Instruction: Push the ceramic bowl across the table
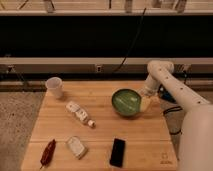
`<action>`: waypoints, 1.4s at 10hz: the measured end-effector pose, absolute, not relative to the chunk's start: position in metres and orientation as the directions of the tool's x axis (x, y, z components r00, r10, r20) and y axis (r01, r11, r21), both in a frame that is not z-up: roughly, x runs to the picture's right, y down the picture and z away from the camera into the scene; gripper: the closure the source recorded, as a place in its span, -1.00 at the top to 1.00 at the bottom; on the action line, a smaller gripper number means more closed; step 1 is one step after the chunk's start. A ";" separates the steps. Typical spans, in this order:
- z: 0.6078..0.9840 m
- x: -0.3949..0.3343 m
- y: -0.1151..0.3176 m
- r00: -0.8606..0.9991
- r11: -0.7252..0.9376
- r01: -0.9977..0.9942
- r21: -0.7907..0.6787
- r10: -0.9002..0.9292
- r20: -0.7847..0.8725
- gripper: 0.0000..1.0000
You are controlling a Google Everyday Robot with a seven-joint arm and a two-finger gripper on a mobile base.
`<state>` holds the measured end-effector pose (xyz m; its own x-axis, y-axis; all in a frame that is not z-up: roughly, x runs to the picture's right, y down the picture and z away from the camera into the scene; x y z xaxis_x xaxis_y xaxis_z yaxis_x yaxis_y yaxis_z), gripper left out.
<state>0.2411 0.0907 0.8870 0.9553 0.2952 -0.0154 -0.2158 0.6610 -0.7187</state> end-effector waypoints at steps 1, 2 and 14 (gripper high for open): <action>0.888 0.236 0.091 0.956 0.659 -0.213 -0.721 0.291 -0.016 0.60; 0.889 0.231 0.089 0.957 0.661 -0.208 -0.721 0.289 -0.012 0.60; 0.891 0.212 0.091 0.969 0.654 -0.172 -0.736 0.245 -0.008 0.60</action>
